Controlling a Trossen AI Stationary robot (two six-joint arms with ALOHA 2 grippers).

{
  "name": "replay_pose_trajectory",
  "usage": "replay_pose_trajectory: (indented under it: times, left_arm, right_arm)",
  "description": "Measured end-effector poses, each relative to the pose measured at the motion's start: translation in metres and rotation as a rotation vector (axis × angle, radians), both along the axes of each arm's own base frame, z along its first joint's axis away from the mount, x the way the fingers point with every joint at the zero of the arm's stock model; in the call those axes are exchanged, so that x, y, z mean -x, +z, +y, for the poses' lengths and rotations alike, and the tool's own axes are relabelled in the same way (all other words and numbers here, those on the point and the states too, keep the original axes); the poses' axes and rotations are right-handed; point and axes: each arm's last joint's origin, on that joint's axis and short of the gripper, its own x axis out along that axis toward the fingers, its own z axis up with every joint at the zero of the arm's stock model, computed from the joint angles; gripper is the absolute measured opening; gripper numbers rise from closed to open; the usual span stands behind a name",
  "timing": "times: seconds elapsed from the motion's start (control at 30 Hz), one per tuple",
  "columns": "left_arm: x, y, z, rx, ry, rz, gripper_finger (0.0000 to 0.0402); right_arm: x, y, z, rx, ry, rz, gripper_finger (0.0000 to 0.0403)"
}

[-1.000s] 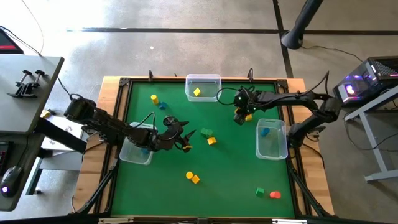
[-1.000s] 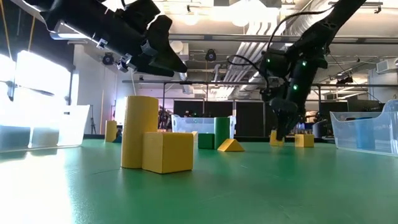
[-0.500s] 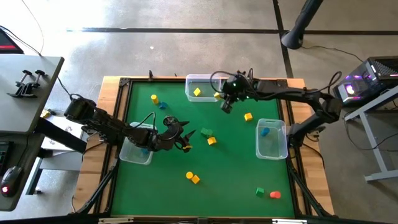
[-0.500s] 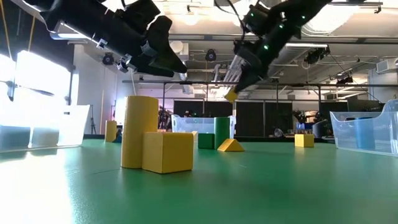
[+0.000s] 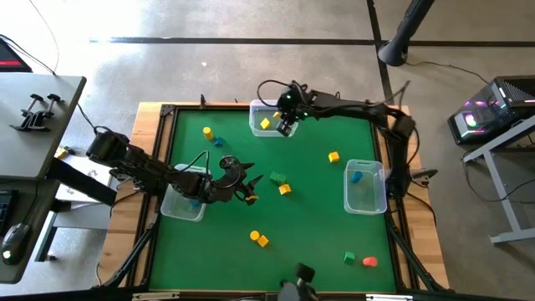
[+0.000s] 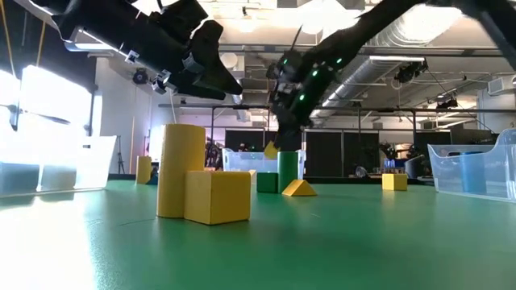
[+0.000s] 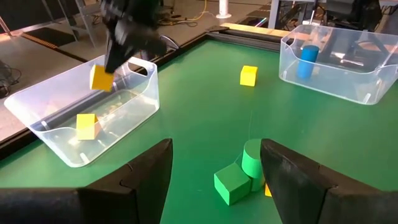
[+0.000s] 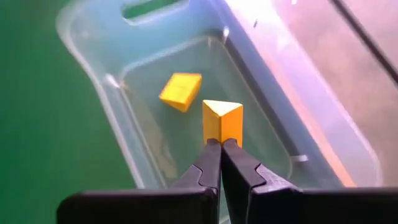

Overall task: Sort blocks by size
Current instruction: Put the yellow triangle block into the top transparent bin, then put the orange cylindrical block into the right transparent bin

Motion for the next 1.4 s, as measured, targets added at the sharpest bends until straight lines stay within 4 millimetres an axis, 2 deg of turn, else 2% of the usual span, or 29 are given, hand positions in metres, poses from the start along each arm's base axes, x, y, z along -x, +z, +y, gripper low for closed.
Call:
replay_pose_trajectory:
  times: [0.13, 0.27, 0.37, 0.53, 0.63, 0.73, 0.87, 1.03, 1.17, 1.3, 1.4]
  left_arm:
    - [0.000, 0.000, 0.000, 0.000, 0.000, 0.000, 0.0229]
    - [0.000, 0.000, 0.000, 0.001, 0.000, -0.001, 0.0229]
    - [0.000, 0.000, 0.000, 0.012, 0.005, -0.009, 0.0229]
    - [0.000, 0.000, 0.000, 0.022, 0.007, -0.016, 0.0229]
    - [0.000, 0.000, -0.002, 0.028, 0.003, -0.020, 0.0229]
    - [0.001, 0.000, -0.006, 0.034, -0.006, -0.025, 0.0229]
    - [0.002, 0.000, -0.010, 0.036, -0.015, -0.028, 0.0229]
    - [0.004, 0.000, -0.014, 0.025, -0.004, -0.033, 0.0229]
    - [0.004, 0.001, -0.016, 0.021, -0.003, -0.038, 0.0229]
    - [0.005, 0.001, -0.016, 0.016, 0.002, -0.039, 0.0229]
    - [0.004, 0.001, -0.014, 0.001, 0.010, -0.032, 0.0229]
  right_arm:
    - [-0.010, -0.017, -0.011, -0.064, 0.008, 0.050, 0.0000]
    - [-0.013, -0.021, -0.012, -0.077, 0.018, 0.047, 0.0001]
    - [-0.013, -0.019, -0.012, -0.071, 0.016, 0.044, 0.0019]
    - [-0.009, -0.006, -0.011, -0.047, 0.031, 0.040, 0.0082]
    - [-0.002, 0.008, -0.007, -0.039, 0.049, 0.049, 0.0117]
    - [0.004, 0.027, 0.004, -0.044, 0.063, 0.053, 0.0133]
    - [0.010, 0.050, 0.034, -0.040, 0.148, 0.079, 0.0137]
    - [0.034, 0.060, 0.095, -0.006, 0.263, 0.050, 0.0138]
    - [0.072, 0.065, 0.154, 0.035, 0.317, 0.013, 0.0138]
    - [0.120, 0.075, 0.212, 0.097, 0.383, -0.026, 0.0138]
    - [0.151, 0.083, 0.247, 0.038, 0.409, -0.084, 0.0138]
